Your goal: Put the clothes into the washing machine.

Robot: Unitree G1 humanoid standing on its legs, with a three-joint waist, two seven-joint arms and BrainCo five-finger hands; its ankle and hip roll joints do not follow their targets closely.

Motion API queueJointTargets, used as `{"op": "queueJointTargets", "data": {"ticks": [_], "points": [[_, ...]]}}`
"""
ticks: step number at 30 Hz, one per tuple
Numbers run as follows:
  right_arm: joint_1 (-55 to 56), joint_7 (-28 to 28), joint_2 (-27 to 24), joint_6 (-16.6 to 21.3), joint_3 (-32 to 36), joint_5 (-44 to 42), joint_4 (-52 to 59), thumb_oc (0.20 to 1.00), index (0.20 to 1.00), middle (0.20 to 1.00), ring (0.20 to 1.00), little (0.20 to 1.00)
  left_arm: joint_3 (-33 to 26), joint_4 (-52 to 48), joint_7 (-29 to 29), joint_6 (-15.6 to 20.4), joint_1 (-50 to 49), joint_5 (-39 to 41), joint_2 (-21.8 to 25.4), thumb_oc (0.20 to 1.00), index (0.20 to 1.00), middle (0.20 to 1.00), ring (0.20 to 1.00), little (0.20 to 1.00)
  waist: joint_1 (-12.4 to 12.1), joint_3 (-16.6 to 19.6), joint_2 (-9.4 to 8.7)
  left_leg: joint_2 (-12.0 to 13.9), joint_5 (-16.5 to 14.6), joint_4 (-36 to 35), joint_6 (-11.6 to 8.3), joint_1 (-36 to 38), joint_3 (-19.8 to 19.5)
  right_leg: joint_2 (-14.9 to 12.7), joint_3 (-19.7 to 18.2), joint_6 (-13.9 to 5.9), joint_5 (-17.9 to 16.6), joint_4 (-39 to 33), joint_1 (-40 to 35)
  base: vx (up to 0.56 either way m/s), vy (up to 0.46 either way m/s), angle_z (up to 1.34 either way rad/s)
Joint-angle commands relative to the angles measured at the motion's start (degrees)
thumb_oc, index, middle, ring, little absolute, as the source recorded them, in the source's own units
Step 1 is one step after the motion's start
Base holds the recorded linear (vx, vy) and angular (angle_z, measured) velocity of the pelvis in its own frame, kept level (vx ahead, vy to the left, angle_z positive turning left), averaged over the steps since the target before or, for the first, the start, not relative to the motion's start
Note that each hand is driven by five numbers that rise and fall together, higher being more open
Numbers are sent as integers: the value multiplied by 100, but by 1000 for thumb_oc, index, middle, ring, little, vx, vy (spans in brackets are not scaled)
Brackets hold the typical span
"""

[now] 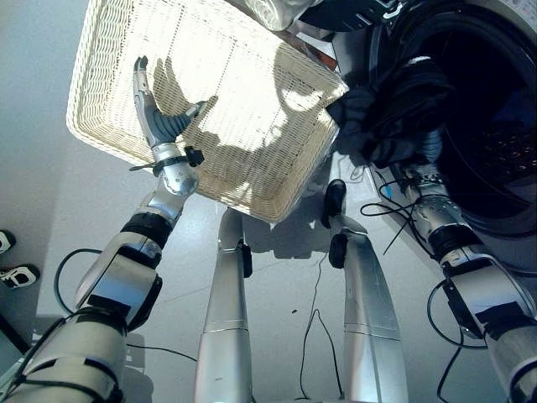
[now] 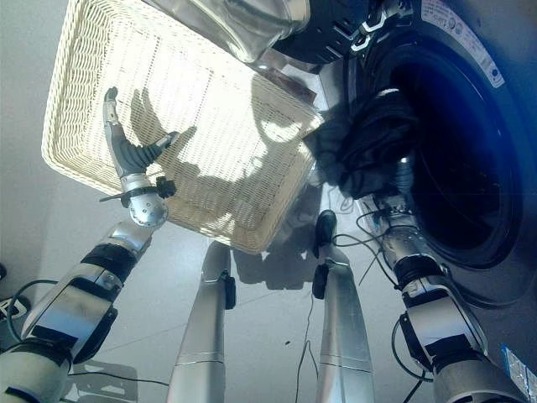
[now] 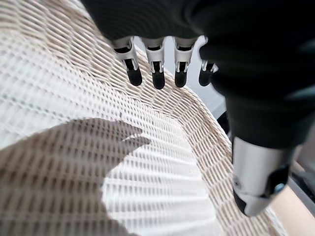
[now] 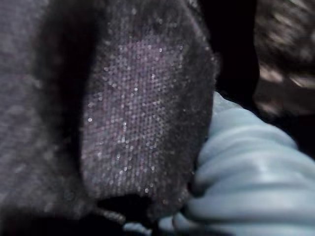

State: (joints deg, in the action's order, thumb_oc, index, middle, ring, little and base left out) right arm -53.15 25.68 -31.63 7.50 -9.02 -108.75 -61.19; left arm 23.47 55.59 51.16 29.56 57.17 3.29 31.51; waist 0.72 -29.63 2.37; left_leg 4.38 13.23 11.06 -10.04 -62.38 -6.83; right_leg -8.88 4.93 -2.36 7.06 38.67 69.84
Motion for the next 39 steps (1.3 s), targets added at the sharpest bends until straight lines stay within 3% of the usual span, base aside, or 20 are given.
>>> {"op": "queueJointTargets", "data": {"ticks": [1, 2, 4, 6, 7, 9, 10, 12, 14, 17, 20, 27, 30, 31, 33, 35, 39], "points": [[-164, -1741, -467, 476, 352, 289, -232, 200, 200, 200, 200, 200, -293, 142, 134, 388, 246, 24, 64, 1000, 1000, 1000, 1000, 1000, -6, -16, -96, -466, -750, 660, 407, 131, 534, 467, 167, -418, -1291, -1710, -576, 0, 13, -8], [-297, -2598, -732, 749, 568, 378, -386, 200, 200, 200, 200, 200, -259, 109, 188, 409, 178, 15, 79, 1000, 1000, 1000, 1000, 1000, -4, -16, -100, -443, -777, 675, 390, 149, 533, 469, 153, -419, -1297, -1727, -603, 0, 4, -10], [-479, -3686, -1176, 1198, 791, 382, -625, 200, 200, 200, 200, 200, -172, -20, 323, 420, 10, -70, 99, 1000, 1000, 1000, 1000, 1000, -19, -16, -116, -416, -835, 741, 382, 145, 519, 459, 139, -443, -1319, -1733, -633, -1, -40, -7], [-682, -4290, -1521, 2166, 806, 449, -654, 520, 520, 520, 520, 520, -23, -248, 517, 309, -106, -170, 119, 1000, 1000, 1000, 1000, 1000, -42, -16, -148, -405, -882, 784, 388, 94, 476, 448, 158, -468, -1342, -1755, -645, -9, -92, 2], [-785, -4653, -1693, 2782, 770, 640, -326, 1000, 1000, 1000, 1000, 1000, 23, -398, 572, 259, -185, -180, 202, 1000, 1000, 1000, 1000, 1000, -46, -16, -186, -402, -888, 775, 395, 76, 459, 455, 177, -474, -1351, -1768, -646, -25, -74, 2], [-858, -5157, -1776, 3549, 688, 1635, 357, 1000, 1000, 1000, 1000, 1000, 1, -593, 580, 181, -284, -107, 357, 1000, 1000, 1000, 1000, 1000, 1, -16, -244, -400, -892, 761, 396, 81, 448, 491, 179, -481, -1392, -1825, -667, -32, -19, -3], [-888, -5470, -1784, 3675, 632, 2084, 601, 1000, 1000, 1000, 1000, 1000, -7, -610, 551, 157, -275, -57, 411, 1000, 1000, 1000, 1000, 1000, 26, -16, -269, -408, -901, 757, 401, 98, 444, 508, 168, -482, -1413, -1860, -680, -42, 17, -6], [-1077, -5489, -1975, 3396, 460, 2585, 779, 1000, 1000, 1000, 1000, 1000, 14, -577, 354, 85, -115, 207, 613, 1000, 1000, 1000, 1000, 1000, 43, -16, -328, -397, -886, 689, 418, 180, 421, 532, 151, -488, -1424, -1903, -755, -55, 7, -9], [-1166, -4431, -2225, 3000, 499, 1918, 289, 1000, 1000, 1000, 1000, 1000, -23, -433, 80, 166, -2, 259, 745, 1000, 1000, 1000, 1000, 1000, 10, -16, -355, -396, -850, 606, 412, 244, 369, 513, 165, -498, -1393, -1940, -836, -43, -20, -5], [-1128, -3721, -2252, 2675, 579, 1563, -215, 1000, 1000, 1000, 1000, 1000, 9, -317, 5, 241, 73, 246, 708, 1000, 1000, 1000, 1000, 1000, -7, -16, -333, -438, -783, 603, 425, 210, 335, 491, 178, -479, -1428, -1926, -800, 3, -5, 1], [-1241, -3896, -2071, 2412, 364, 2579, -461, 1000, 1000, 1000, 1000, 1000, 102, -277, 11, 207, 215, 186, 553, 1000, 1000, 1000, 1000, 1000, -72, -16, -253, -517, -801, 625, 451, 183, 309, 449, 197, -458, -1396, -1901, -746, 4, -4, 1], [-1379, -4415, -1780, 2488, 246, 2875, -608, 1000, 1000, 1000, 1000, 1000, 156, -219, 32, 194, 339, 143, 424, 1000, 1000, 1000, 1000, 1000, -106, -16, -146, -538, -828, 589, 461, 213, 359, 400, 231, -457, -1344, -1918, -749, 1, -2, 1], [-1495, -5493, -1781, 1991, -71, 4859, -712, 1000, 1000, 1000, 1000, 1000, 190, -107, -54, 190, 449, 251, 404, 1000, 1000, 1000, 1000, 1000, -107, -16, -130, -531, -895, 620, 470, 279, 377, 402, 212, -465, -1281, -1872, -805, 0, 0, 0], [-1542, -5911, -1793, 1595, -268, 5639, -669, 1000, 1000, 1000, 1000, 1000, 196, -128, -86, 166, 467, 297, 419, 1000, 1000, 1000, 1000, 1000, -109, -16, -136, -532, -893, 627, 475, 280, 384, 411, 200, -463, -1282, -1876, -811, 0, 0, 0], [-1626, -6213, -1822, 1279, -499, 6149, -644, 1000, 1000, 1000, 1000, 1000, 183, -147, -134, 146, 512, 307, 447, 1000, 1000, 1000, 1000, 1000, -107, -16, -149, -535, -818, 592, 487, 223, 392, 412, 210, -460, -1353, -1914, -764, 0, 0, 0], [-1580, -6499, -1821, 650, -894, 7556, -561, 1000, 1000, 1000, 1000, 1000, 227, -191, -173, 159, 456, 356, 458, 1000, 1000, 1000, 1000, 1000, -115, -16, -171, -533, -874, 615, 503, 261, 390, 438, 213, -463, -1302, -1890, -814, 0, 0, 0], [-1370, -6779, -1681, 22, -1454, 9131, 68, 1000, 1000, 1000, 1000, 1000, 247, -325, -146, 117, 398, 235, 459, 1000, 1000, 1000, 1000, 1000, -90, -16, -191, -553, -883, 630, 540, 242, 405, 474, 210, -445, -1285, -1865, -783, 0, 0, 0]]}}
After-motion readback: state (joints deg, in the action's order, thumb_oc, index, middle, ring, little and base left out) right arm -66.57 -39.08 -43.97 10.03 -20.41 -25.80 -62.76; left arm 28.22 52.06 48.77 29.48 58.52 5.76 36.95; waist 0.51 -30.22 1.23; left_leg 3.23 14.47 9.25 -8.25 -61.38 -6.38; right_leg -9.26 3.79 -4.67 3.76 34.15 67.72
